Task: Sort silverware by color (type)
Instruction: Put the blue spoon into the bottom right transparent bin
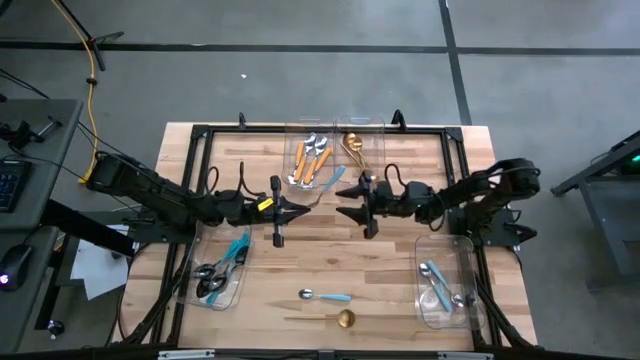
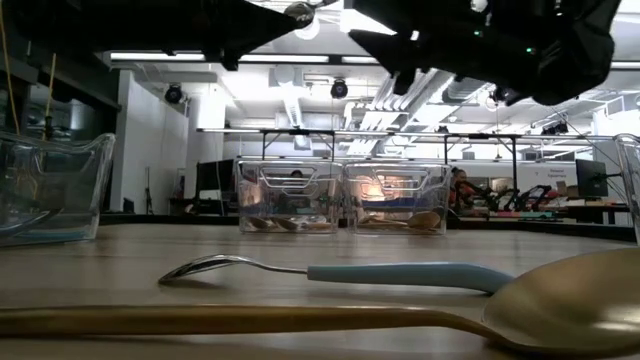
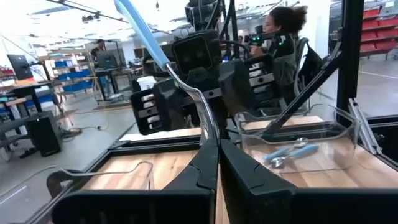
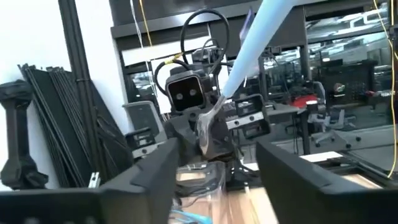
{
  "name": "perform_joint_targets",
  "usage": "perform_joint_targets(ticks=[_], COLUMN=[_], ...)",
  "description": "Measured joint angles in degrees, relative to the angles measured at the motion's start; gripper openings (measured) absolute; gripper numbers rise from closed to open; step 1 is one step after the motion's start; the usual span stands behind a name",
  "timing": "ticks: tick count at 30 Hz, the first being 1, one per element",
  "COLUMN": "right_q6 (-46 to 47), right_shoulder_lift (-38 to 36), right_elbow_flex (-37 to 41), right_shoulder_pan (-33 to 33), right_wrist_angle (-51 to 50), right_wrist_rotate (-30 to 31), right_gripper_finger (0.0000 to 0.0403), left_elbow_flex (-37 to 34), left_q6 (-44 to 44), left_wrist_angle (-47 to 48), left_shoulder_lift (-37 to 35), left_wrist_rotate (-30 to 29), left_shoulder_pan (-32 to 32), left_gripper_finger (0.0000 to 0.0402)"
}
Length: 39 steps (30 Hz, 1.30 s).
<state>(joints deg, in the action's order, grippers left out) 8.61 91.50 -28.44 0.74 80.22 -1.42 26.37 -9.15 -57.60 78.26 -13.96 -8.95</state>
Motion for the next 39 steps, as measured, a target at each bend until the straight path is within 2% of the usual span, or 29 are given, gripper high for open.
perform_joint_targets(ticks=[3,6,12,19,27,30,32,35,39], right_q6=[0.42,0.42,0.43,0.49,1.87,1.99,2.09,3.19,3.21], right_shoulder_lift=[2.66,4.48,4.93,4.86,4.84,4.84,4.84,4.84,4.84], right_elbow_flex=[-2.93,-5.49,-7.33,-7.33,-7.33,-7.33,-7.33,-7.31,-7.29], right_shoulder_pan=[0.06,0.06,0.06,0.03,0.06,0.06,0.06,0.06,0.04], right_wrist_angle=[-0.08,-0.20,0.58,2.63,4.64,4.64,4.64,4.64,4.66], right_wrist_rotate=[-1.41,-4.48,-5.44,-0.03,0.15,-0.15,-0.15,-0.14,-0.22], right_gripper_finger=[0.0234,0.0251,0.0255,0.0255,0.0250,0.0230,0.0203,0.0142,0.0039], left_elbow_flex=[0.00,0.00,-0.02,-0.02,-0.02,-0.02,-0.02,-0.02,-0.02], left_q6=[0.84,1.67,2.95,2.99,4.24,4.48,4.46,4.44,4.41], left_wrist_angle=[0.44,1.16,1.69,1.81,3.32,4.04,4.09,4.07,4.09], left_shoulder_lift=[0.00,0.00,0.00,-0.02,-0.02,-0.02,-0.02,-0.02,-0.02], left_wrist_rotate=[-0.01,-0.03,-0.09,-0.02,2.03,1.23,0.78,0.02,-0.08], left_shoulder_pan=[0.00,-0.02,-1.12,-2.05,-2.05,-2.03,-2.03,-2.03,-2.05], left_gripper_finger=[0.0000,0.0000,0.0000,0.0000,0.0000,0.0000,0.0000,0.0000,0.0000])
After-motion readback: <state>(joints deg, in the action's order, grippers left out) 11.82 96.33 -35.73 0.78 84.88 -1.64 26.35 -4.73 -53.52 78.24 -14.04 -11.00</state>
